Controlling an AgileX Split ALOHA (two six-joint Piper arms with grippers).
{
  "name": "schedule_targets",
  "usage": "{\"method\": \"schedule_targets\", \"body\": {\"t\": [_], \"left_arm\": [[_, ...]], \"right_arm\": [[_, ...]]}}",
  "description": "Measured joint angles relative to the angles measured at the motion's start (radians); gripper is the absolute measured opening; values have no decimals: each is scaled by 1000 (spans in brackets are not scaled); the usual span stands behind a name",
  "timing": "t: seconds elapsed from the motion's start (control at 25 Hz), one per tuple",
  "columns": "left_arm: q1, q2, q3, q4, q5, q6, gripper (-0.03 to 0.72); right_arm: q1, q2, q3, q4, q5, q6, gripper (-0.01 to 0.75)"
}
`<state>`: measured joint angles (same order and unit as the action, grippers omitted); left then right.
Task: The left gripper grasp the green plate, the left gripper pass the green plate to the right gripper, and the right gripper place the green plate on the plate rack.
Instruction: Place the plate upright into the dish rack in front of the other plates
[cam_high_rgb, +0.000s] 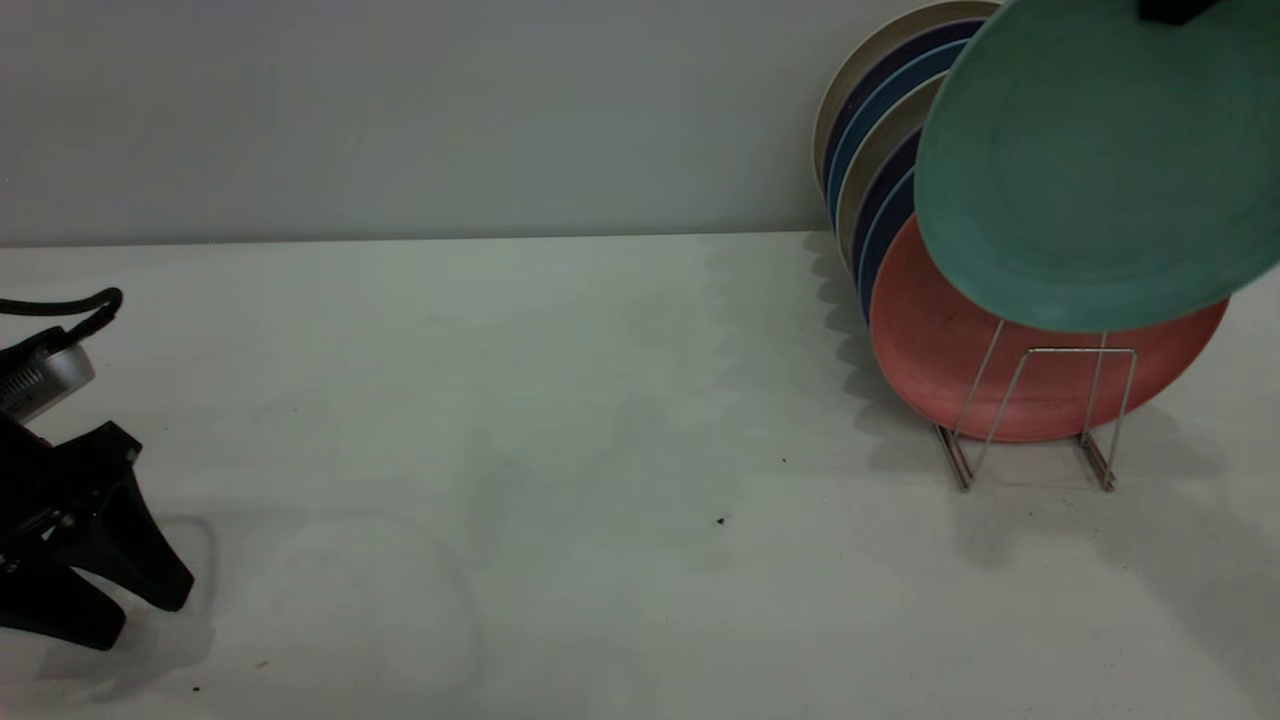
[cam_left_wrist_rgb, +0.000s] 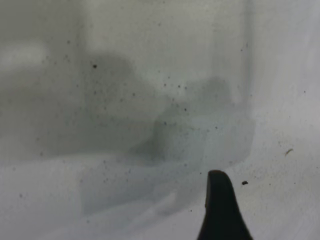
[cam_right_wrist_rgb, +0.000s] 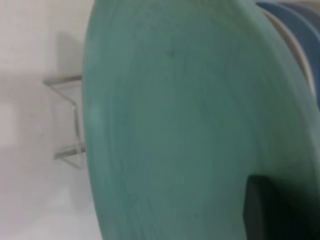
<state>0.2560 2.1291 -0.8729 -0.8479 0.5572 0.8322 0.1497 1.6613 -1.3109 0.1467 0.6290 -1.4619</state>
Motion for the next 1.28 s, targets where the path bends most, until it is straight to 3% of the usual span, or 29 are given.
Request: {"method": "schedule_targets", "body": {"t": [0.24,0.76,0.88,1.12,1.28], "left_arm": [[0,0,0,0,3,-2,509],[0,0,0,0,8,-2,509],[0,0,0,0,8,-2,509],[0,0,0,-12,9,-2,509],[0,0,0,-16,13,-2,509]], "right_arm": [[0,51,0,-1,-58,-31,80],[0,131,0,-7,-57,-11,92],[0,142,0,2,-59,-11,140],[0,184,0,28,-57,-10,333],[0,191,-5,52,-30,0,368]]}}
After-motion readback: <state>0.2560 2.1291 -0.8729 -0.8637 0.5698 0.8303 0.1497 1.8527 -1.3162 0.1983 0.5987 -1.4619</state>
